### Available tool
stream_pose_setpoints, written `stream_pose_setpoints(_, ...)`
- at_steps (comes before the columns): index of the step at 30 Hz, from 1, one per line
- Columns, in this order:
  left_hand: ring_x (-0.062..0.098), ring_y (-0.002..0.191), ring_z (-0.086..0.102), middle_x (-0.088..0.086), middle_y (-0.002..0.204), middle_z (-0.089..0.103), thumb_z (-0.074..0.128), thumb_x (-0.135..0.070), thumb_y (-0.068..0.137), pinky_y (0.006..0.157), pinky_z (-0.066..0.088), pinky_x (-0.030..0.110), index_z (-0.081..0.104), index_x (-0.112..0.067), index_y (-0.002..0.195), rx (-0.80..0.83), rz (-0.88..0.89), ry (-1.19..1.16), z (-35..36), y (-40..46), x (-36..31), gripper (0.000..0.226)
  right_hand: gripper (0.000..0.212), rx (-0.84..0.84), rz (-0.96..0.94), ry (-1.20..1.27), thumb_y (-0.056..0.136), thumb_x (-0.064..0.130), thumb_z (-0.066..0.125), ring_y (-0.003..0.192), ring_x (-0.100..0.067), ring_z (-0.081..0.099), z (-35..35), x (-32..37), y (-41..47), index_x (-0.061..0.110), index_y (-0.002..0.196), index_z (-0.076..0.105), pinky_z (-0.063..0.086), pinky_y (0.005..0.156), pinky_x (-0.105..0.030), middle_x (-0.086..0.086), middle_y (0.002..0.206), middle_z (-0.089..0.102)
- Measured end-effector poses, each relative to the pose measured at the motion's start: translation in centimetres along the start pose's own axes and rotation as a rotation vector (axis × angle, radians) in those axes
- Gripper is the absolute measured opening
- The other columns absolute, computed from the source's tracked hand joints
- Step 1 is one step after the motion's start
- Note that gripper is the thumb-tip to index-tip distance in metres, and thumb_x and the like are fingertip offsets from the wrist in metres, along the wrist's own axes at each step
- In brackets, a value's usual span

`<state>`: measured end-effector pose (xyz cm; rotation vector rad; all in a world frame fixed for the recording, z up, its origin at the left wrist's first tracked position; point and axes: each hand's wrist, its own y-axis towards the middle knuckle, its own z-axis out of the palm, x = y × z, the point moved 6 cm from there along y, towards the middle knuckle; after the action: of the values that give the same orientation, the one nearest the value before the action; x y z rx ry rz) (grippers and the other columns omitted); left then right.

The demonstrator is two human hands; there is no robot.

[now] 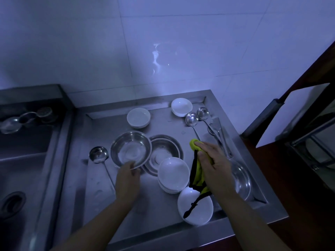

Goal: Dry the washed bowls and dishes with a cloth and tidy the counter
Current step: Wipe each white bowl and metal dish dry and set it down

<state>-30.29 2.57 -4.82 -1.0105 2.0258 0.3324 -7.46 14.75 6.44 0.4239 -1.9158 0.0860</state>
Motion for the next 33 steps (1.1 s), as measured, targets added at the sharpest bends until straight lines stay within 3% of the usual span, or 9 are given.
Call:
stream_pose_setpoints(4, 0.042, 0.094, 0.06, 0.024, 0.09, 0.058, 0.059, -0.015, 0.088, 0.077, 0.049, 0.044, 0.056, 0.011, 0.095, -0.001, -0.601, -0.368, 0.2, 3.3, 5.4, 0.028, 0.032, 0.026, -0.041, -0.02, 0.094, 0.006, 0.055, 0.106, 0.005, 0.053, 2.0, 1.2, -0.1, 0.031, 0.113, 0.064, 0.038, 0.092, -0.006, 0.017, 0.113, 0.057)
stream_pose_setpoints(8, 0.034, 0.092, 0.059, 0.02, 0.104, 0.056, 0.055, -0.012, 0.092, 0.073, 0.053, 0.041, 0.051, 0.008, 0.116, -0.012, -0.821, -0.883, 2.4, 5.3, 6.7, 0.031, 0.035, 0.039, -0.072, -0.029, 0.093, 0.005, 0.055, 0.108, 0.003, 0.054, 3.4, 2.0, -0.8, 0.034, 0.111, 0.062, 0.039, 0.093, -0.009, 0.014, 0.114, 0.058)
stream_pose_setpoints(12, 0.02, 0.109, 0.061, 0.016, 0.104, 0.068, 0.056, -0.018, 0.092, 0.084, 0.047, 0.025, 0.066, 0.0, 0.103, 0.184, -0.693, -0.692, 2.5, 6.8, 7.9, 0.024, 0.035, 0.037, -0.059, -0.029, 0.093, 0.006, 0.056, 0.111, -0.001, 0.054, 4.4, 2.3, -1.7, 0.035, 0.11, 0.064, 0.04, 0.096, -0.012, 0.007, 0.117, 0.061)
stream_pose_setpoints(16, 0.033, 0.102, 0.061, 0.019, 0.088, 0.061, 0.05, 0.001, 0.087, 0.08, 0.054, 0.04, 0.051, -0.003, 0.073, 0.007, -0.708, -0.515, -1.1, 6.6, 9.5, 0.015, 0.036, 0.045, -0.044, -0.014, 0.091, 0.002, 0.057, 0.108, 0.003, 0.055, 5.6, 2.9, -2.9, 0.031, 0.109, 0.066, 0.038, 0.092, -0.007, 0.004, 0.117, 0.061)
stream_pose_setpoints(19, 0.04, 0.09, 0.061, 0.023, 0.091, 0.065, 0.051, -0.004, 0.085, 0.069, 0.045, 0.036, 0.06, 0.0, 0.084, -0.094, -0.466, -0.228, -6.3, 6.2, 9.5, 0.01, 0.036, 0.063, -0.059, -0.004, 0.091, -0.001, 0.057, 0.106, 0.002, 0.056, 6.8, 3.8, -4.0, 0.029, 0.109, 0.067, 0.038, 0.089, -0.005, 0.004, 0.115, 0.061)
stream_pose_setpoints(23, 0.025, 0.07, 0.058, -0.007, 0.069, 0.057, 0.045, -0.013, 0.084, 0.054, 0.035, 0.027, 0.054, -0.022, 0.081, -0.176, -0.123, -0.124, -12.8, 3.8, 8.2, 0.012, 0.039, 0.084, -0.106, -0.01, 0.09, -0.001, 0.058, 0.103, 0.006, 0.055, 8.7, 5.5, -5.4, 0.035, 0.105, 0.065, 0.037, 0.088, -0.004, 0.011, 0.113, 0.06)
stream_pose_setpoints(27, 0.004, 0.072, 0.058, -0.02, 0.077, 0.062, 0.05, -0.001, 0.089, 0.062, 0.043, 0.014, 0.059, -0.034, 0.096, -0.175, 0.081, -0.122, -17.2, 1.1, 7.2, 0.034, 0.035, 0.113, -0.152, -0.049, 0.09, 0.002, 0.06, 0.108, 0.0, 0.054, 11.0, 6.6, -7.3, 0.03, 0.111, 0.064, 0.039, 0.095, -0.013, 0.012, 0.114, 0.059)
stream_pose_setpoints(30, 0.012, 0.096, 0.06, -0.006, 0.107, 0.066, 0.053, -0.002, 0.092, 0.083, 0.041, 0.017, 0.057, -0.022, 0.128, -0.154, 0.133, -0.162, -19.8, -0.6, 6.8, 0.041, 0.031, 0.08, -0.185, -0.043, 0.09, 0.014, 0.063, 0.106, 0.001, 0.052, 12.6, 7.1, -8.9, 0.035, 0.113, 0.057, 0.038, 0.091, -0.009, 0.013, 0.111, 0.057)
stream_pose_setpoints(33, 0.018, 0.091, 0.062, -0.001, 0.107, 0.064, 0.053, -0.003, 0.092, 0.077, 0.046, 0.027, 0.045, -0.022, 0.138, -0.174, 0.235, -0.12, -22.6, -2.2, 5.6, 0.05, 0.036, 0.04, -0.174, -0.023, 0.085, 0.016, 0.067, 0.101, -0.005, 0.05, 14.1, 7.6, -10.3, 0.036, 0.103, 0.043, 0.038, 0.084, -0.013, 0.011, 0.106, 0.048)
